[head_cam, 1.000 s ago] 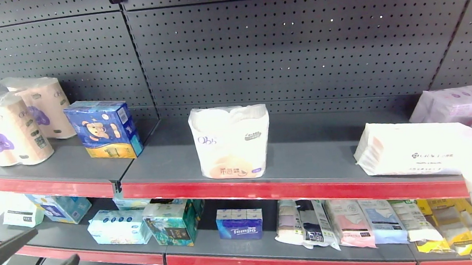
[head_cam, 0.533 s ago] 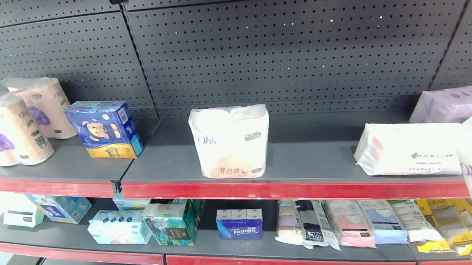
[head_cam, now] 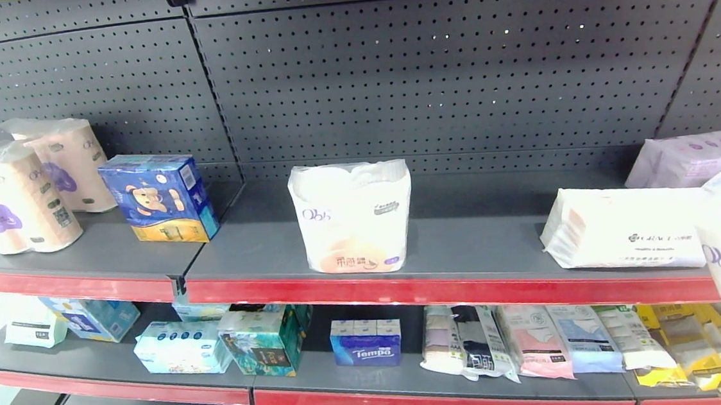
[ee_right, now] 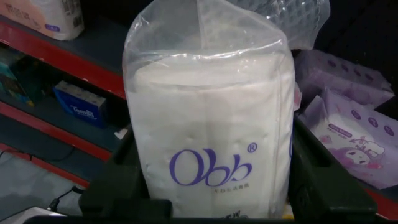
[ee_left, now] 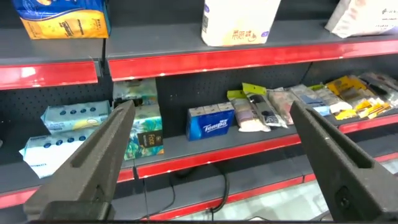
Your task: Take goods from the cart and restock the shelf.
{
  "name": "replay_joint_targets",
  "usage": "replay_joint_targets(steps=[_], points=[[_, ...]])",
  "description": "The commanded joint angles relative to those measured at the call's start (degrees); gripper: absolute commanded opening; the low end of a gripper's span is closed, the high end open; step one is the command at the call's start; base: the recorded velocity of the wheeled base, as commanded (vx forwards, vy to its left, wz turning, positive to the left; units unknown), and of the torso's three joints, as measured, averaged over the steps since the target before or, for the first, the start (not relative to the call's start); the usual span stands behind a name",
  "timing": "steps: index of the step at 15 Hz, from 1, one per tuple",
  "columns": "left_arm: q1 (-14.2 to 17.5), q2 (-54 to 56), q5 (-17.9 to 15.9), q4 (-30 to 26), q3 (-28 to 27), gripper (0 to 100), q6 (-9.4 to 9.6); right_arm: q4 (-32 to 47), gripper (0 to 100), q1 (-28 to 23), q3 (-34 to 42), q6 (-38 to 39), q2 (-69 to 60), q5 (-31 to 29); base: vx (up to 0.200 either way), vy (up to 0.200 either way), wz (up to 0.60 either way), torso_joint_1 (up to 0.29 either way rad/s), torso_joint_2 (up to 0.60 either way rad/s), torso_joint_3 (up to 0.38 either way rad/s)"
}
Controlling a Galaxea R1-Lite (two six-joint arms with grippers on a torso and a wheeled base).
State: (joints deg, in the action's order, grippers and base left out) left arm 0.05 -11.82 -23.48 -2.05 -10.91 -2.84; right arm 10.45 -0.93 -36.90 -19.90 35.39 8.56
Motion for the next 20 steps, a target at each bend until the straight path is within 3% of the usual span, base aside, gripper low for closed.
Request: replay_joint_targets(steps=[1, 3, 8, 11, 14, 17, 19, 20], points=[[-0.05, -0.3, 0.01, -0.06, 0.19, 100, 0.12, 0.01, 0, -0.04, -0.01, -0.06, -0.41, -0.12, 0.0, 0.0, 0.6, 0.002, 0.01, 0.002], [-0.05, -0.22, 0.01, -0.06, 0.28, 100, 0.29, 0.01, 0, -0.13, 0.07, -0.06, -0.5, -0.21, 0.0, 0.0, 0.6, 0.01, 0.0, 0.0], [-0.05, 1.89, 0.01, -0.76, 1.15, 100, 0.99, -0.08, 0, 0.14, -2.39, 0.03, 0.38, 0.49, 0.0, 0.0, 0.0, 0.0, 0.0, 0.0], [0.48, 7.87, 0.19, -6.48, 0.8, 100, 1.43, -0.16, 0, 1.28, -9.33, 0.73, 6.62, 3.57, 0.0, 0.0, 0.0, 0.0, 0.0, 0.0], [1.36, 8.92, 6.34, -6.92, 1.15, 100, 0.99, -5.61, 0, 3.56, -11.79, 1.17, 12.77, 5.15, 0.0, 0.0, 0.0, 0.0, 0.0, 0.0], [1.36, 9.1, 7.31, -6.92, 1.24, 100, 1.08, -8.34, 0, 4.62, -11.79, 1.26, 15.06, 5.33, 0.0, 0.0, 0.0, 0.0, 0.0, 0.0], [1.27, 9.1, 9.94, -6.74, 2.21, 100, 1.08, -8.34, 0, 4.71, -11.79, 1.17, 15.06, 5.77, 0.0, 0.0, 0.0, 0.0, 0.0, 0.0], [1.27, 9.1, 13.46, -6.65, 3.62, 100, 1.26, -8.25, 0, 4.79, -11.7, 1.26, 14.97, 5.77, 0.0, 0.0, 0.0, 0.0, 0.0, 0.0]])
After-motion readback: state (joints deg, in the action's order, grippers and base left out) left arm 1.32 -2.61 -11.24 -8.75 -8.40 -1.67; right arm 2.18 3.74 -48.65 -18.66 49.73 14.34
